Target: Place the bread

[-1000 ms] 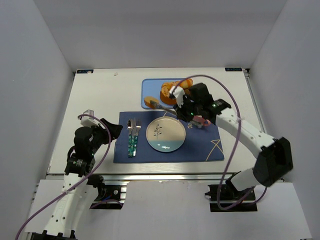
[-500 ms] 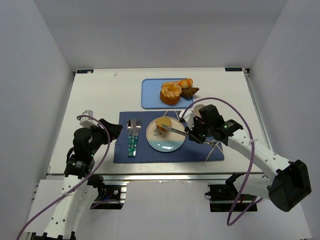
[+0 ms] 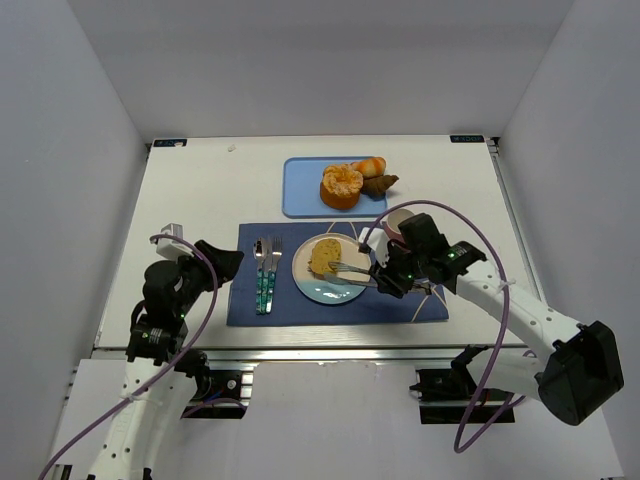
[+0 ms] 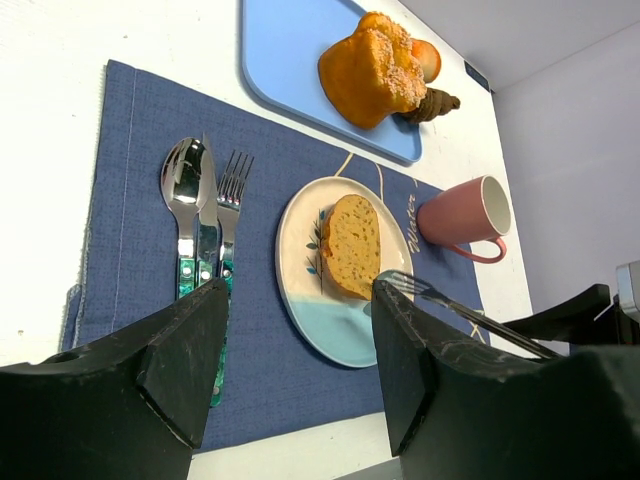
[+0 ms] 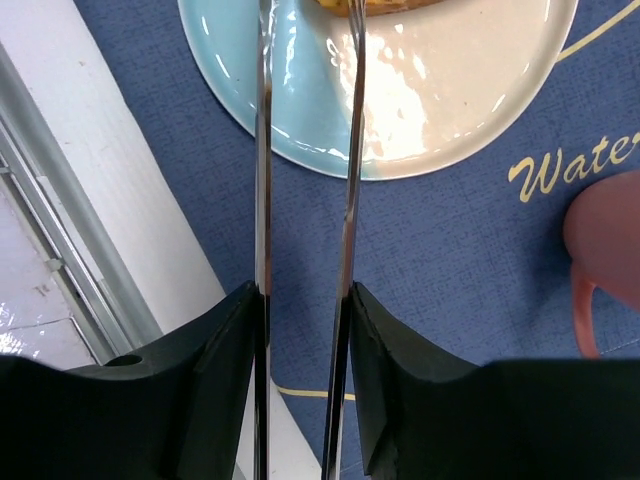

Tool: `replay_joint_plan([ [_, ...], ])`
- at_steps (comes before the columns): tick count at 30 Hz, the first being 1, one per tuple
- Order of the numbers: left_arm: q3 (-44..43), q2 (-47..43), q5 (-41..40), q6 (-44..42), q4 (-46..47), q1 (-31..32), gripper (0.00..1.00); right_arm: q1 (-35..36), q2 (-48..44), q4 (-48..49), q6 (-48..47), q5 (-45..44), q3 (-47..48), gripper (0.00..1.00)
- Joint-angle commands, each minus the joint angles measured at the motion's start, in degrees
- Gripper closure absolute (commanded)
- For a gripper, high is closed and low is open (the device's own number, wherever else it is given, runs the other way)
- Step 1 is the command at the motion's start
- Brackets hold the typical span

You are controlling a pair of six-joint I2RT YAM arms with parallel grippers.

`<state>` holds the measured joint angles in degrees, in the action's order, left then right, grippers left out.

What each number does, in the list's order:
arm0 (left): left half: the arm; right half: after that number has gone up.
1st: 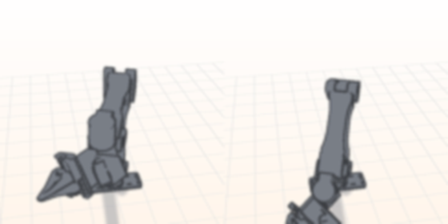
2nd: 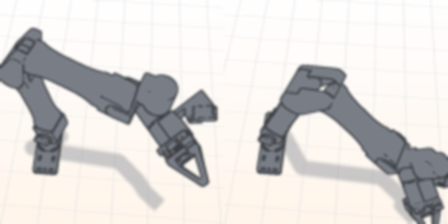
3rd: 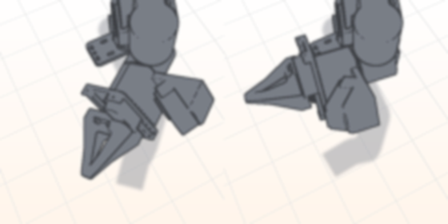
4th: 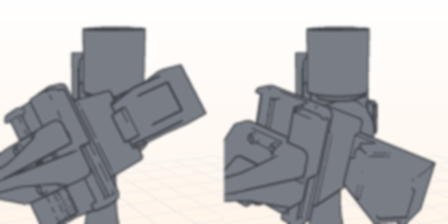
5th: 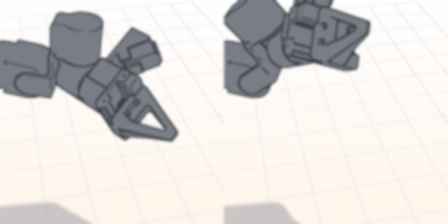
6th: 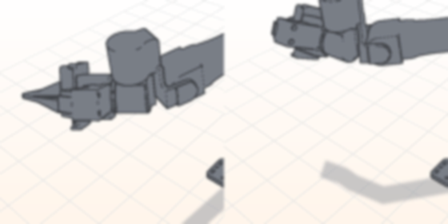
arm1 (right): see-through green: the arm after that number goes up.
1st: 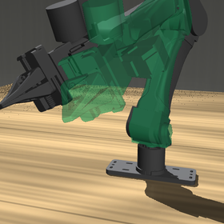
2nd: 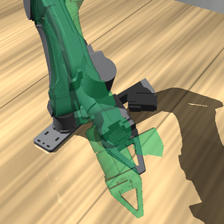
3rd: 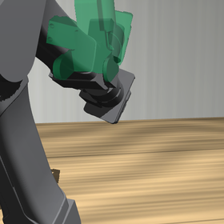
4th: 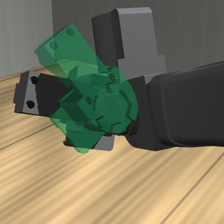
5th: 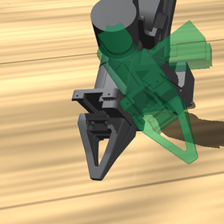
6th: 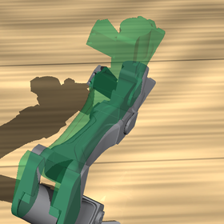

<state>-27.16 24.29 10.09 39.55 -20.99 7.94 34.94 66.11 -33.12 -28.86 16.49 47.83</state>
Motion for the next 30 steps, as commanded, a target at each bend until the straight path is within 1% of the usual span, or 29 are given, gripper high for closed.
replay_joint_plan([
  [1, -1.6, 0.3, -0.1, 0.4, 0.1, -0.3, 0.31, 0.0, -1.9, -0.5, 0.1, 2.3, 1.9, 0.55],
  [5, -1.5, 0.6, 0.0, 0.4, 0.5, -0.2, 0.31, 0.0, -3.4, 0.3, 1.6, 3.4, 4.6, 0.59],
  [9, -1.6, 1.0, 0.3, 0.4, 1.0, -0.2, 0.31, -0.6, -4.5, 2.6, 5.8, 4.0, 8.9, 0.63],
  [11, -1.6, 1.3, 0.5, 0.4, 1.4, -0.2, 0.31, -1.3, -4.6, 4.5, 7.9, 4.3, 11.3, 0.67],
  [12, -1.5, 1.5, 0.6, 0.4, 1.7, -0.2, 0.31, -2.6, -4.5, 5.0, 9.1, 4.6, 12.0, 0.68],
  [14, -1.7, 1.9, 0.6, 0.3, 1.9, -0.2, 0.31, -4.9, -3.6, 6.2, 12.9, 5.9, 14.0, 0.74],
  [16, -1.8, 2.2, 0.7, 0.2, 2.3, -0.2, 0.31, -10.0, -2.7, 7.0, 15.6, 6.6, 15.3, 0.82],
  [17, -1.8, 2.3, 0.8, 0.2, 2.4, -0.2, 0.31, -12.6, -1.4, 8.0, 18.8, 7.7, 15.8, 0.84],
  [18, -1.8, 2.3, 1.0, 0.2, 2.6, -0.2, 0.31, -18.2, -0.6, 8.4, 20.3, 8.2, 17.2, 0.87],
  [19, -1.8, 2.3, 1.0, 0.2, 2.8, -0.2, 0.31, -21.0, 0.4, 8.8, 21.8, 8.3, 17.9, 0.97],
  [20, -1.8, 2.4, 1.0, 0.2, 2.8, -0.2, 0.31, -24.3, 2.6, 9.6, 24.4, 8.3, 18.7, 1.0],
  [21, -1.6, 2.5, 1.2, 0.2, 3.1, -0.2, 0.31, -30.3, 3.7, 9.8, 25.2, 8.5, 20.4, 1.0],
  [23, -1.3, 2.5, 1.3, 0.2, 3.4, -0.2, 0.31, -35.8, 7.9, 10.4, 26.4, 7.9, 22.0, 1.0],
  [24, -1.1, 2.7, 1.4, 0.2, 3.7, -0.2, 0.31, -40.3, 9.4, 10.2, 26.2, 7.5, 23.3, 1.0],
  [27, -0.6, 2.9, 1.9, 0.4, 4.6, -0.2, 0.31, -45.8, 15.3, 9.7, 23.4, 4.4, 23.6, 1.0],
  [30, -0.3, 3.1, 2.0, 0.4, 5.3, -0.2, 0.31, -48.3, 19.7, 11.1, 19.9, 0.1, 20.7, 1.0],
])
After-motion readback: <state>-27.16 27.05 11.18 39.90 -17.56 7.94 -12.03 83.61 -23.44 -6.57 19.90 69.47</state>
